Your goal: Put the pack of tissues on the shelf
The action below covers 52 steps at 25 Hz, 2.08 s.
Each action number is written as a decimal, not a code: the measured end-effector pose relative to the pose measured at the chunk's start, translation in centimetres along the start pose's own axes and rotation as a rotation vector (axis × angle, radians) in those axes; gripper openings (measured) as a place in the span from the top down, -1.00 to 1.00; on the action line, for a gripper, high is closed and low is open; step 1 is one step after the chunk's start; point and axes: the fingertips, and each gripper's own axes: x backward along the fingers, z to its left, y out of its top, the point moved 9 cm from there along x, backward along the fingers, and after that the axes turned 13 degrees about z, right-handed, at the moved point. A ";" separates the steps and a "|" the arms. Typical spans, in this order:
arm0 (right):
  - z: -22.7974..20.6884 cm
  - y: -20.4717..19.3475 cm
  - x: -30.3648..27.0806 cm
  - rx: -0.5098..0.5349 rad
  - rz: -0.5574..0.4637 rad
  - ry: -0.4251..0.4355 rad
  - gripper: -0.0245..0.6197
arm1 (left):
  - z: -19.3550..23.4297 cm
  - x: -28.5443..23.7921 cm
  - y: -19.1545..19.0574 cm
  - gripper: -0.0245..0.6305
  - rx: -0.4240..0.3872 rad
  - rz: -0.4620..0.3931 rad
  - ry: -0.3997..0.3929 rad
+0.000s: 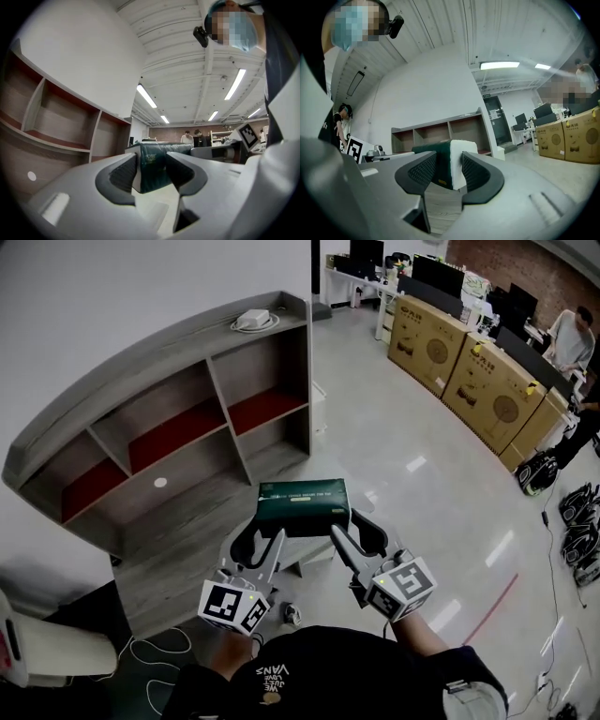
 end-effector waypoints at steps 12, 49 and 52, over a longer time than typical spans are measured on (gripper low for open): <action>-0.3 0.6 -6.6 -0.032 -0.009 -0.079 0.41 | 7.3 -3.8 0.7 0.26 -0.005 0.027 -0.089; -16.2 5.7 -22.6 0.058 0.036 0.177 0.41 | 14.4 -18.7 2.0 0.26 0.044 0.015 0.193; -17.5 5.1 -24.0 0.071 0.019 0.204 0.41 | 14.7 -19.8 1.3 0.26 0.047 0.006 0.229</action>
